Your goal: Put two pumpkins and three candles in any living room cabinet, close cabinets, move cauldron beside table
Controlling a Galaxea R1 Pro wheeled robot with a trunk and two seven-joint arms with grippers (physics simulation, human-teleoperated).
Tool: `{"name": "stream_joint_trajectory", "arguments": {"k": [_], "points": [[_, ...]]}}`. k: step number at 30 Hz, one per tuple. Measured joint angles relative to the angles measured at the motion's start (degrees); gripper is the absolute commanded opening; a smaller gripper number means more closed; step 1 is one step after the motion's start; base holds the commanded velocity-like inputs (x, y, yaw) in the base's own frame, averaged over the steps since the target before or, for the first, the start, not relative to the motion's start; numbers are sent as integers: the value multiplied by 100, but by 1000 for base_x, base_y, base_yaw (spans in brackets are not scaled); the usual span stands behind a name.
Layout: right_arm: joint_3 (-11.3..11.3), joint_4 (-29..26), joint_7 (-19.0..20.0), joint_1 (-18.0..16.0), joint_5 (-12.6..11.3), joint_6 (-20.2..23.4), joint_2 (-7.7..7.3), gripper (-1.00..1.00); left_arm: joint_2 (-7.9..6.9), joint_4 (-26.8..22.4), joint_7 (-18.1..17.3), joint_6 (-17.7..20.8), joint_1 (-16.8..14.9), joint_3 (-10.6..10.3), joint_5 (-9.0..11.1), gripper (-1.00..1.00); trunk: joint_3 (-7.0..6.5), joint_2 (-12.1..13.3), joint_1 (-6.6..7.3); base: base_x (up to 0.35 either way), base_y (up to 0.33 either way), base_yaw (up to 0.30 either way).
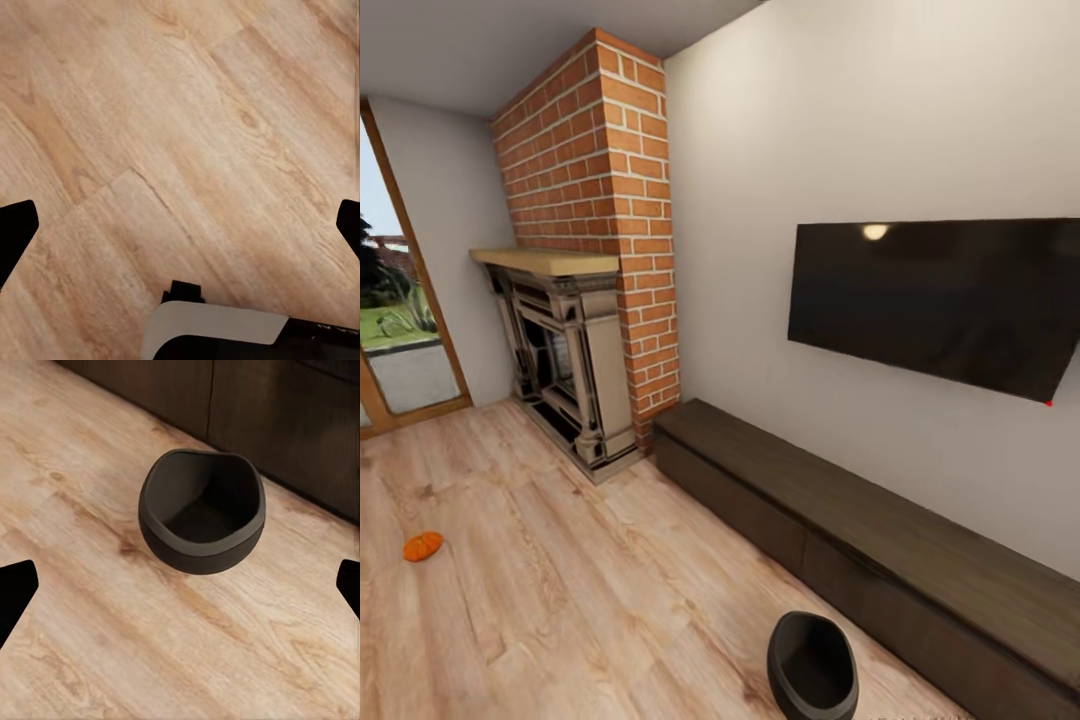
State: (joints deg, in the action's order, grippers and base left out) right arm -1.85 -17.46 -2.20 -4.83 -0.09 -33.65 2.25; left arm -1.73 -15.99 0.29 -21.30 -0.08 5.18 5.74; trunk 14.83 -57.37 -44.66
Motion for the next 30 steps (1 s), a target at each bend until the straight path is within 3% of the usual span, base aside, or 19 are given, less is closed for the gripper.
{"name": "stream_joint_trajectory", "arguments": {"k": [16,30], "points": [[0,0,0,0,1,0,0,100,5,0,0,-1,0,-1,1,100,-64,0,-1,6,9,-300],[0,0,1,-1,-8,0,2,100,8,0,0,-2,0,0,0,100,-120,0,2,209,242,-299]]}}
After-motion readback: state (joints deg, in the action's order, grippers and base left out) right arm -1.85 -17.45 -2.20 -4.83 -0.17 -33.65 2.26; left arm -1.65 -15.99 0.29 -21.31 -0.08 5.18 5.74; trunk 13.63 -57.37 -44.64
